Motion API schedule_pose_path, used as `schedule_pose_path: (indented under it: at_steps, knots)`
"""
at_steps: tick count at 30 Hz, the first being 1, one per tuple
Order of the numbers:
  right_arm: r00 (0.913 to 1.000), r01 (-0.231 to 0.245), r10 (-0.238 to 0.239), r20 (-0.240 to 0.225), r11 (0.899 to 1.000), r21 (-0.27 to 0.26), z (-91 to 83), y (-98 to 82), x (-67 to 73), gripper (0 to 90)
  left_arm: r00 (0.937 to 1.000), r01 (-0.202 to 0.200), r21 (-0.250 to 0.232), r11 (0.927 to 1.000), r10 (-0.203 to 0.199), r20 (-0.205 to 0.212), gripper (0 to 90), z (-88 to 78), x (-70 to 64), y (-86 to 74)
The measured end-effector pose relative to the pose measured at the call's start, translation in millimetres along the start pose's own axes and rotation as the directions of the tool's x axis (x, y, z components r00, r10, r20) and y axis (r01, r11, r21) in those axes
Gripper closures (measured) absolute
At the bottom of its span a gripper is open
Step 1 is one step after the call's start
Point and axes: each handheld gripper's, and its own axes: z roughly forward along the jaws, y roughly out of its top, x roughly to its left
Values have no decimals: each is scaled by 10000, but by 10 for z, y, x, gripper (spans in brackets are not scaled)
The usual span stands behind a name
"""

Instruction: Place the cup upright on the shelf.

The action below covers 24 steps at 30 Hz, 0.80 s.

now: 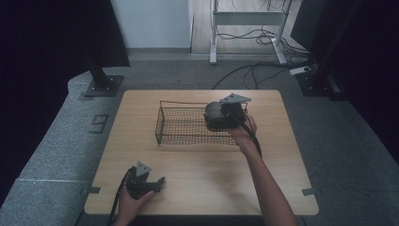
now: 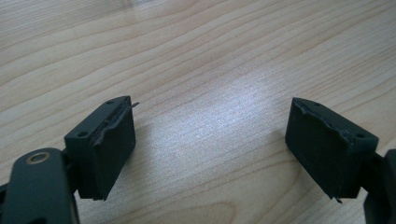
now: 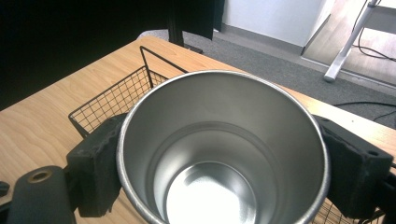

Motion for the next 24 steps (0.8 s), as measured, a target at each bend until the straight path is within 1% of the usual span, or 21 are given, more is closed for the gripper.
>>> schedule_pose_path:
  at_steps: [4,9,13,15,19,23,24]
  knots:
    - [9999,-126,126,-8,9999,49,39,-2,-17,134,10000,1,-1,10000,-1,1,160,0,0,0]
    - [9999,-96,95,82,9998,185,107,-4,-38,134,10000,9,-6,10000,-9,-6,160,1,-1,0]
    - [9993,-239,230,278,9993,293,180,-26,-102,134,10000,-3,-4,10000,3,-6,160,0,0,0]
    - [9991,-264,254,327,9991,322,193,-32,-117,134,10000,-3,-11,10000,3,-8,160,1,0,0]
    - [9980,-418,398,482,9983,409,243,-57,-198,134,10000,6,-5,10000,-6,2,160,1,0,0]
    - [9971,-505,478,595,9977,454,263,-66,-242,134,10000,4,-3,10000,-4,0,160,1,0,0]
    - [9962,-589,556,669,9971,480,278,-73,-271,134,10000,5,-8,10000,-5,-3,160,1,0,0]
